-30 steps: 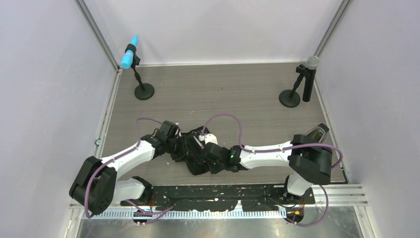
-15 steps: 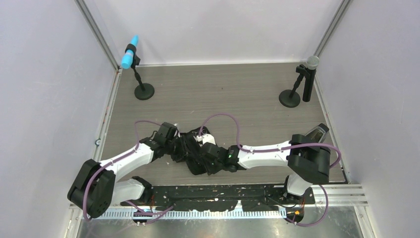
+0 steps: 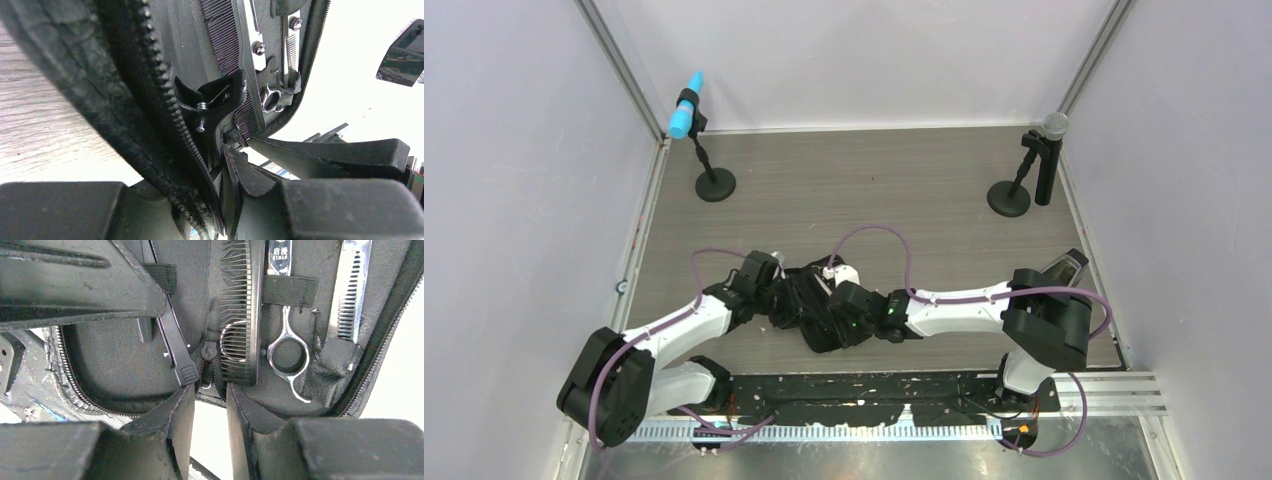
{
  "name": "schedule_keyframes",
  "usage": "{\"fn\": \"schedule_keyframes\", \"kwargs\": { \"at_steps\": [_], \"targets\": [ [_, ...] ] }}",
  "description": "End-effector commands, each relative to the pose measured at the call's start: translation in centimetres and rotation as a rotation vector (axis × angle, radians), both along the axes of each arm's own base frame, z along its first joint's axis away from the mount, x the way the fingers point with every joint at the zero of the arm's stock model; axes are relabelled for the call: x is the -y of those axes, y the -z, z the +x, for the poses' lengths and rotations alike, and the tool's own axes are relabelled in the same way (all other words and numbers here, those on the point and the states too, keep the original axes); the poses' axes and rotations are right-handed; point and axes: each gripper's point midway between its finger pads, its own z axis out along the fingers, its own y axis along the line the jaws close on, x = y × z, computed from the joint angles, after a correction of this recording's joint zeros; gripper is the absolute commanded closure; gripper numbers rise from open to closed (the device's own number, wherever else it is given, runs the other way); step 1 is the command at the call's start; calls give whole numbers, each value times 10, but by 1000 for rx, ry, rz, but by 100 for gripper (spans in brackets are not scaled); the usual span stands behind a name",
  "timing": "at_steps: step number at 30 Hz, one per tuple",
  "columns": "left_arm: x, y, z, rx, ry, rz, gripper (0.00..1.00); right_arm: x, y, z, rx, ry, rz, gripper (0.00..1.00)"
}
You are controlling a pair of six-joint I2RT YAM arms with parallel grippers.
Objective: Sort the hair-cutting tools
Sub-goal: Place the comb in the hairdressing tool bag.
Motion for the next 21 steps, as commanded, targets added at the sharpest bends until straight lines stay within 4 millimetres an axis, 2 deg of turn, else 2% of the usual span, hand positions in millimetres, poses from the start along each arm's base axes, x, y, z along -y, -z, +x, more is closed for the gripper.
{"fn": "schedule_keyframes", "kwargs": {
  "at_steps": [1, 7, 12, 15, 17, 19, 21],
  "targets": [
    [-9, 14, -18, -57, 14, 40, 74, -10, -4, 3, -19, 25, 55, 67],
    [-10, 15, -18, -58, 3, 39, 74, -7, -8, 1, -26, 41, 66, 72],
    [-9, 15, -19, -63, -22, 21, 74, 3, -25, 8, 2, 130, 108, 69],
    [-9, 15, -20, -67, -57, -6, 75, 7, -45, 10, 5, 206, 195, 66],
    [-9, 16, -21, -74, -84, -21, 76, 15, -46, 8, -13, 259, 239, 65],
    [-11, 17, -22, -71, -106, -25, 76, 8, -57, 8, -35, 296, 333, 66],
    [-13, 18, -23, -70, -126, -28, 77, 7, -56, 5, -63, 326, 393, 69]
  ]
}}
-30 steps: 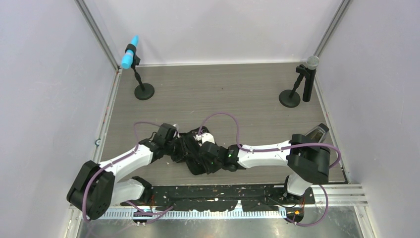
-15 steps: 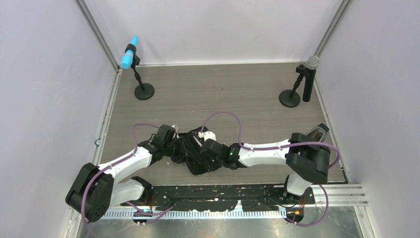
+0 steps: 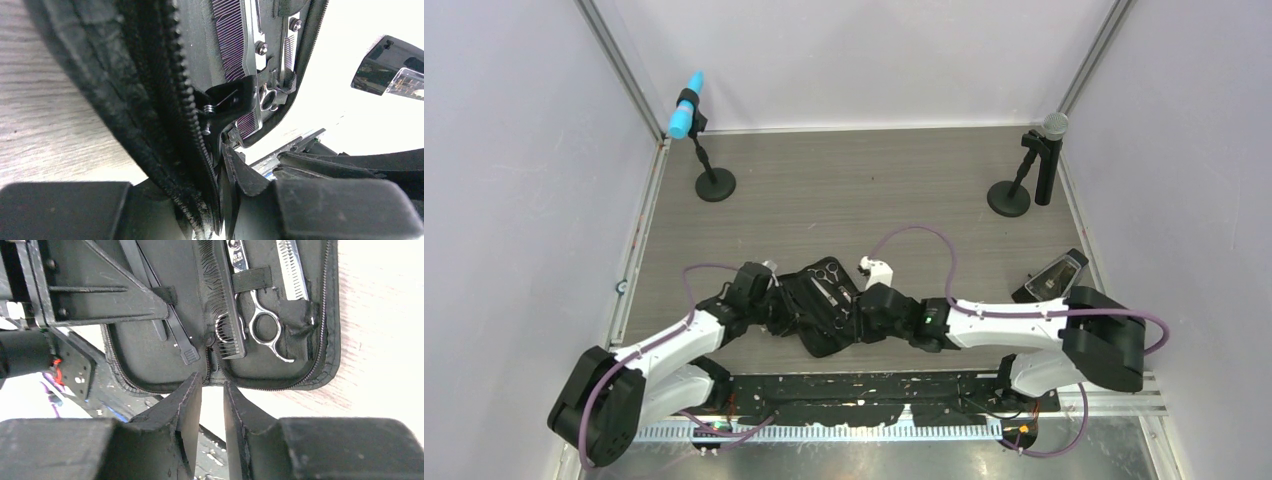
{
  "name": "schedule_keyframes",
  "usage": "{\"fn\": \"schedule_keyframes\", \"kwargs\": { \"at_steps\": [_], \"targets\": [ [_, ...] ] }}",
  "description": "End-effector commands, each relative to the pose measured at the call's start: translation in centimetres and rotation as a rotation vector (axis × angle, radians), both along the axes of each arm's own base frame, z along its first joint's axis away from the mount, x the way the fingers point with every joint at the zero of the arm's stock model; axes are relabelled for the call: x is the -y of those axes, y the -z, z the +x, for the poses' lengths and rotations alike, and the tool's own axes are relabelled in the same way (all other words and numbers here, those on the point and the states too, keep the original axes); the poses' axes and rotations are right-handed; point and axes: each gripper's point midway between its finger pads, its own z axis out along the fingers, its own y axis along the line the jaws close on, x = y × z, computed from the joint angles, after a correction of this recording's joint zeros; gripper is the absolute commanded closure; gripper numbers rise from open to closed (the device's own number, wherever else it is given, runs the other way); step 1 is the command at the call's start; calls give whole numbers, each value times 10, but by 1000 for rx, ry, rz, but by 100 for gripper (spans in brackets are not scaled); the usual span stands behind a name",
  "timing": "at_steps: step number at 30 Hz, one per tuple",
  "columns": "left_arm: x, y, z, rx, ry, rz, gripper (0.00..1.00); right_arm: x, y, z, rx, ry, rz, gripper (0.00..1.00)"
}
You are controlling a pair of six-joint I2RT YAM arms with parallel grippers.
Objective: Sort the hair-cutting tools
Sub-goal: Place the comb in the hairdressing tool bag.
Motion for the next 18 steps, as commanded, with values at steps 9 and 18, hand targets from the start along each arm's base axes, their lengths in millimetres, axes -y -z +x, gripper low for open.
{"fn": "schedule_keyframes", "kwargs": {
  "at_steps": [9, 18],
  "targets": [
    [-13, 16, -15, -55, -97, -1, 79, -25, 10, -6, -155, 150, 299, 74],
    [-12, 21, -18, -69, -124, -26, 80, -19, 33, -6, -219, 216, 336, 75]
  ]
}}
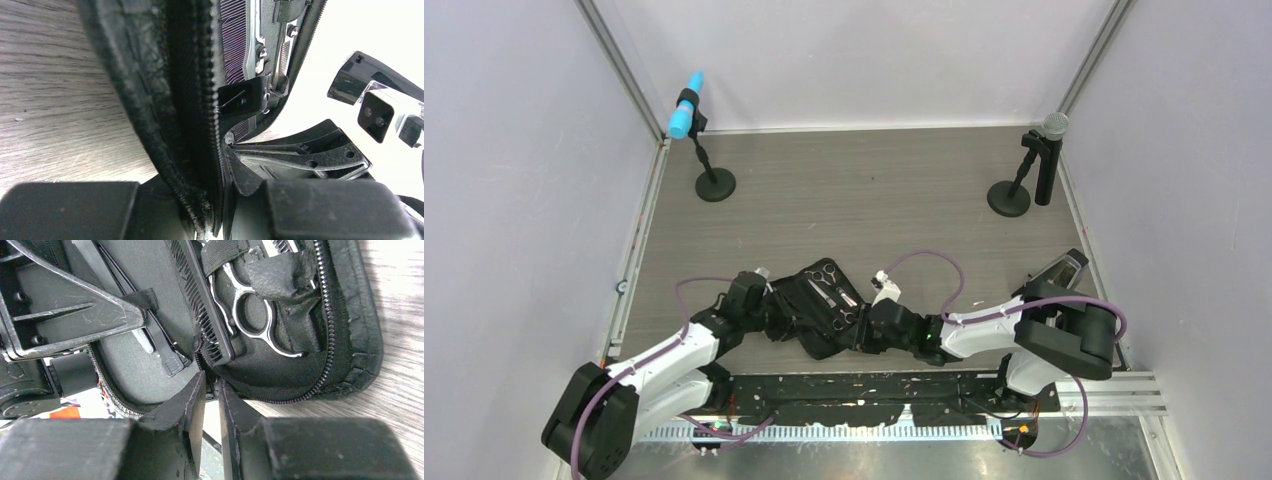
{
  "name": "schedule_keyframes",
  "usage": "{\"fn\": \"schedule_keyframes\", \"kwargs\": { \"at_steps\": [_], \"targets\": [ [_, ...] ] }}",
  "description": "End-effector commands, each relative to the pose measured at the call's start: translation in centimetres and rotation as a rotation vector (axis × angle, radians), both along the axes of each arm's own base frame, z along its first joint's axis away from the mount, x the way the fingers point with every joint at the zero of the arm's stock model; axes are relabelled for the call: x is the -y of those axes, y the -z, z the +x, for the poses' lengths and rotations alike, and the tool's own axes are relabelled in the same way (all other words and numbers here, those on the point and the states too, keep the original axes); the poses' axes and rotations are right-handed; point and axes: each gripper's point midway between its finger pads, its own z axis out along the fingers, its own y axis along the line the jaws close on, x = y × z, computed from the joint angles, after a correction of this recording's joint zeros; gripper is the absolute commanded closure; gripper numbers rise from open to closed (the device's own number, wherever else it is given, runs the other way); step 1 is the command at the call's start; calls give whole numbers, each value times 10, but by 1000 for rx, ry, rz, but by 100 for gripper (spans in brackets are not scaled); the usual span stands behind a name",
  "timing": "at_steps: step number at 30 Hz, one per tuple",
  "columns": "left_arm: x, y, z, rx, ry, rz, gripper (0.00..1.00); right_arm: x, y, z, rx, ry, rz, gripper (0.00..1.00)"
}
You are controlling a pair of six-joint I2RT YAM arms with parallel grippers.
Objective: Sort the hair-cutting tools
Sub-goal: Place the comb in the hairdressing tool bag.
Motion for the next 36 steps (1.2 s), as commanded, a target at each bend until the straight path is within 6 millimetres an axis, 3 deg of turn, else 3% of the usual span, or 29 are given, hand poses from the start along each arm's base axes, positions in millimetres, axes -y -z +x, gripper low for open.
{"fn": "schedule_keyframes", "kwargs": {
  "at_steps": [1, 7, 18, 28, 32, 36],
  "targets": [
    [-10, 20, -12, -59, -18, 47, 80, -4, -3, 9, -16, 59, 61, 75],
    [-9, 19, -12, -59, -24, 35, 80, 4, 11, 6, -66, 95, 27, 76],
    [-8, 17, -11, -55, -64, -7, 81, 8, 28, 3, -119, 120, -21, 68],
    [-14, 26, -17, -71, -83, 12, 81, 9, 28, 6, -107, 137, 4, 72],
    [-25, 23, -19, -57, -55, 101, 63, 15, 18, 8, -69, 133, -3, 70],
    [-46, 3, -16, 18, -13, 251, 47, 14, 4, 11, -10, 85, -46, 67]
  ]
}}
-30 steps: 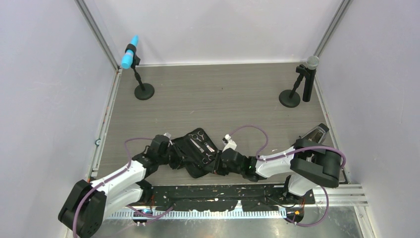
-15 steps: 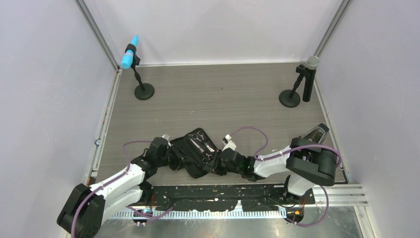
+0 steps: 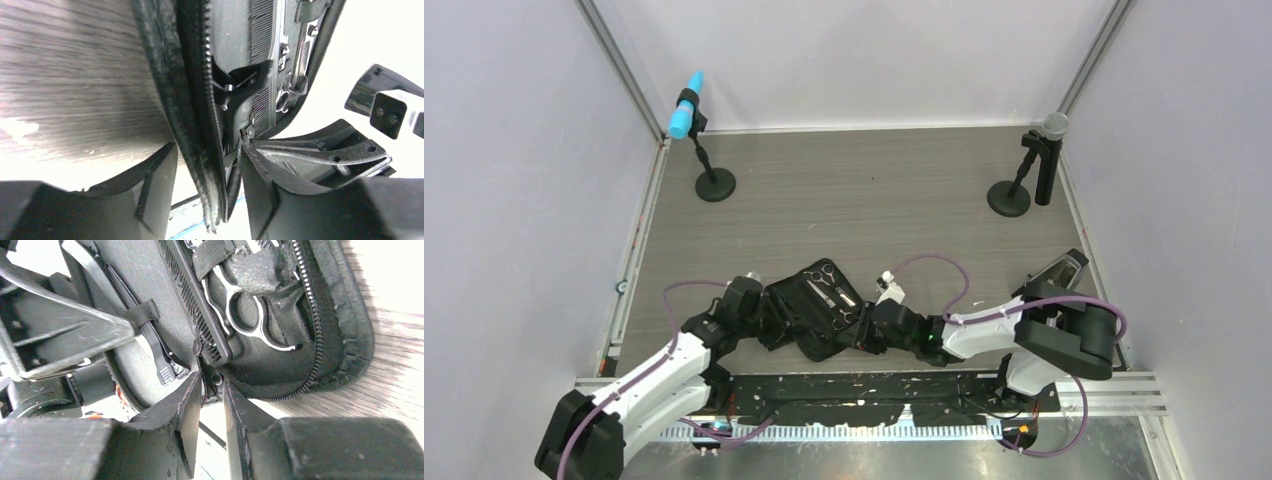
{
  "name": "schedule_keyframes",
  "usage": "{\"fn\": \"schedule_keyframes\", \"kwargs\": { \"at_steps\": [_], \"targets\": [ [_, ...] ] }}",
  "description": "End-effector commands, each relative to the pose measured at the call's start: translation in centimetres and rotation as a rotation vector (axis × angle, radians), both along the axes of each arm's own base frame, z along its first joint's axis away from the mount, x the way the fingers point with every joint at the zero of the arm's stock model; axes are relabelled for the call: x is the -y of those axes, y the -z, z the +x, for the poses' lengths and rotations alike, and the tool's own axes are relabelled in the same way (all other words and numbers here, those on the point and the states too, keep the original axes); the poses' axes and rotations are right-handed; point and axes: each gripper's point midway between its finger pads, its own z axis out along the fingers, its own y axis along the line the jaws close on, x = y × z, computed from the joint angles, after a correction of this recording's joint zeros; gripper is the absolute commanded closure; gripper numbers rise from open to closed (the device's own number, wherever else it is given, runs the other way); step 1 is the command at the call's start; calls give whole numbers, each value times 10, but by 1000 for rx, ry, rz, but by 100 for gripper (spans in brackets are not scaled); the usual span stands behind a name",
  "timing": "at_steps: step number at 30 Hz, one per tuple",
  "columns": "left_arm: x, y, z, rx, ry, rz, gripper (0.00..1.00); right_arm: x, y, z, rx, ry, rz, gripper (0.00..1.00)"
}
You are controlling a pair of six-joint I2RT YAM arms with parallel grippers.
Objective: Sort the hair-cutting tools
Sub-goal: Place the comb in the hairdressing tool bag.
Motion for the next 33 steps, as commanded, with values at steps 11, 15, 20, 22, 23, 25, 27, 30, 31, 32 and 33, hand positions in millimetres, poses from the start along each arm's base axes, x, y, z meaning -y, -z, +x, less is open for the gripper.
{"fn": "schedule_keyframes", "kwargs": {
  "at_steps": [11, 15, 20, 22, 23, 25, 27, 30, 31, 32, 33],
  "targets": [
    [-35, -5, -15, -4, 155, 293, 52, 12, 3, 6, 118, -126, -236, 69],
    [-35, 6, -18, -41, 173, 304, 64, 11, 3, 7, 129, -150, -266, 73],
    [-36, 16, -21, -67, 177, 313, 73, 11, 3, 7, 152, -190, -322, 76],
    [-36, 21, -22, -83, 181, 314, 75, 8, 4, 6, 164, -219, -354, 76],
    [-36, 23, -23, -90, 183, 316, 76, 2, 2, 7, 173, -229, -354, 75],
    [-36, 26, -25, -102, 189, 315, 80, -1, 3, 3, 184, -265, -397, 73],
    [-35, 28, -27, -108, 193, 312, 81, -2, 5, 0, 190, -292, -436, 71],
    [-34, 28, -26, -103, 192, 306, 84, -4, 4, -1, 207, -316, -468, 69],
    [-34, 27, -26, -102, 191, 306, 84, -4, 4, -2, 209, -323, -485, 68],
    [-34, 27, -25, -100, 191, 305, 84, -3, 4, -1, 214, -323, -497, 67],
    [-34, 26, -25, -97, 192, 304, 84, -2, 5, -2, 212, -328, -515, 67]
  ]
}}
